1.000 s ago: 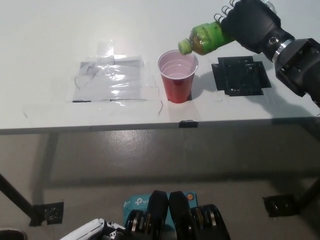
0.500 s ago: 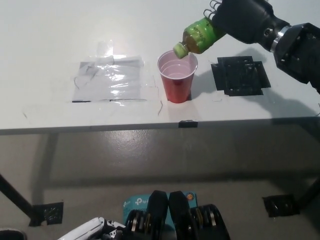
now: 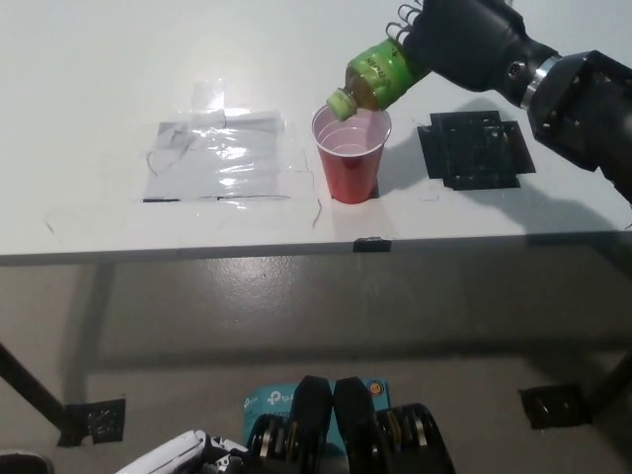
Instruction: The robot uses its right hand to pick up a bottle kept in the middle of the desk and tilt it into a cup kept next to it to pour water out
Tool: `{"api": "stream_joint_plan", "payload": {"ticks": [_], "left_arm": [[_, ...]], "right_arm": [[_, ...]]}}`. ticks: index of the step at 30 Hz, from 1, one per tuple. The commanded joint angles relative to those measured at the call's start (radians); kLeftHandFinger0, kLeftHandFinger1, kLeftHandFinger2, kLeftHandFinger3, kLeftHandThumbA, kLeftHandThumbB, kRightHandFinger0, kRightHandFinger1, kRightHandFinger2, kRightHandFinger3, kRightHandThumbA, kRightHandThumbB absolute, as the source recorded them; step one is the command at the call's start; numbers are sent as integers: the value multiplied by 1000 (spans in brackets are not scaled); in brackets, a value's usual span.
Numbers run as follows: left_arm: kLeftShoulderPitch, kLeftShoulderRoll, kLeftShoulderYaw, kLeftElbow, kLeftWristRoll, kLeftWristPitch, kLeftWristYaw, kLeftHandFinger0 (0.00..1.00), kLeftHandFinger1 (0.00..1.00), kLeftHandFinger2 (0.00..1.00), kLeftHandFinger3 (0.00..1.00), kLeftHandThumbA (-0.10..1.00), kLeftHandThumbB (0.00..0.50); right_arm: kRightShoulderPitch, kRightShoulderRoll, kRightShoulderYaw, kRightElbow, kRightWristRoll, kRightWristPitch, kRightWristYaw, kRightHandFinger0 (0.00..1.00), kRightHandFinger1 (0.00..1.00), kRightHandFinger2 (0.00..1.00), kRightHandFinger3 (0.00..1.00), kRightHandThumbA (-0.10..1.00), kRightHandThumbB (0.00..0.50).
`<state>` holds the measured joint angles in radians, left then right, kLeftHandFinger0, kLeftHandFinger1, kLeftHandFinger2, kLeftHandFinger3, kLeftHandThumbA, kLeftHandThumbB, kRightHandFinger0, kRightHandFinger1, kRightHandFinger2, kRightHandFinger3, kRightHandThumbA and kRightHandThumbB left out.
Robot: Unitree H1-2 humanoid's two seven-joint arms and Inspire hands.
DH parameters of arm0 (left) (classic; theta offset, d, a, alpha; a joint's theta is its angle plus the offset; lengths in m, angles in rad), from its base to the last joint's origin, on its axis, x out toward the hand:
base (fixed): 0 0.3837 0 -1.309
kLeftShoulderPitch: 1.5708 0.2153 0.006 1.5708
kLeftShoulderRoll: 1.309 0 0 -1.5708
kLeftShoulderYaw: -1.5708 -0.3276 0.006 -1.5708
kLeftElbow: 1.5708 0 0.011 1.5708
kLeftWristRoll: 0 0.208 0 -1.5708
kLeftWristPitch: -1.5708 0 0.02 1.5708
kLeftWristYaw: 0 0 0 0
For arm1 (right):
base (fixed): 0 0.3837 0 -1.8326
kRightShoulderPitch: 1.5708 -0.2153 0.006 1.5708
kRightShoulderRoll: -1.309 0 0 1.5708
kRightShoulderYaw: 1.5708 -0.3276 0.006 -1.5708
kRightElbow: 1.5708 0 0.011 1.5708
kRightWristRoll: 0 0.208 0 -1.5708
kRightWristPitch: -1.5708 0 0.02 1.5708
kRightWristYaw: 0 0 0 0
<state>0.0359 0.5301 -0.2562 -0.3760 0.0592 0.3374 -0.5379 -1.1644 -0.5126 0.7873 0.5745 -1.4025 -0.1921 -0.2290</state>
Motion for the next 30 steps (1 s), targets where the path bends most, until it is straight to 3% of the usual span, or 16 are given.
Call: {"api": "stream_joint_plan", "payload": {"ticks": [1,5,6,8,11,12,13,15,16,17,18,21,22,24,25,30], "left_arm": [[-1,31,1,-21,0,2,-17,662,743,794,1000,1000,469],[4,29,3,-21,-5,3,-16,689,752,800,1000,1000,476],[9,26,3,-20,-5,-1,-13,690,753,800,1000,1000,462],[10,26,4,-20,-8,-7,-14,691,753,801,1000,1000,444],[11,26,4,-22,-9,-5,-15,692,754,800,1000,1000,445],[10,27,4,-21,-10,-2,-16,701,764,812,1000,1000,448],[10,28,4,-19,-10,-3,-17,707,769,818,1000,1000,433],[10,28,3,-19,-8,-12,-17,702,762,811,1000,1000,433],[9,29,3,-23,-6,-10,-16,699,760,808,1000,1000,436],[12,27,1,-23,-5,-10,-15,699,760,808,1000,1000,445],[12,26,2,-22,-6,-4,-15,698,760,806,1000,1000,450],[12,25,1,-28,-3,8,-13,702,760,803,1000,1000,455],[13,24,3,-28,-6,9,-13,701,758,800,1000,1000,450],[13,21,2,-19,-10,-2,-13,699,762,802,1000,1000,446],[13,21,3,-19,-11,-2,-13,701,762,801,1000,1000,457],[14,20,3,-21,-10,-2,-13,709,764,798,1000,1000,450]], "right_arm": [[-21,-3,-95,-34,87,41,43,0,0,68,228,-71,181],[15,18,-159,-37,117,64,88,0,0,87,303,-98,143],[24,25,-175,-35,131,63,90,0,0,82,177,-100,140],[49,45,-227,-31,182,79,129,0,24,188,75,-100,106],[64,57,-266,-43,206,81,169,0,79,314,49,-100,95],[70,63,-277,-43,206,91,172,0,86,319,56,-8,100],[83,75,-300,-42,220,110,176,0,75,307,150,31,119],[101,96,-343,-44,270,119,200,0,60,296,181,8,147],[116,117,-371,-61,294,165,274,0,72,315,197,70,98],[127,129,-393,-73,321,175,296,0,81,328,283,39,109],[140,146,-423,-85,365,186,323,0,56,304,375,-18,101],[171,199,-511,-109,463,248,377,0,43,262,429,-100,32],[185,225,-558,-118,518,265,377,0,4,213,385,-100,71],[198,255,-613,-135,578,303,411,0,0,114,365,-100,47],[210,270,-651,-137,645,301,435,0,0,17,342,-100,10],[238,319,-817,-68,937,187,452,0,0,0,382,-100,0]]}}
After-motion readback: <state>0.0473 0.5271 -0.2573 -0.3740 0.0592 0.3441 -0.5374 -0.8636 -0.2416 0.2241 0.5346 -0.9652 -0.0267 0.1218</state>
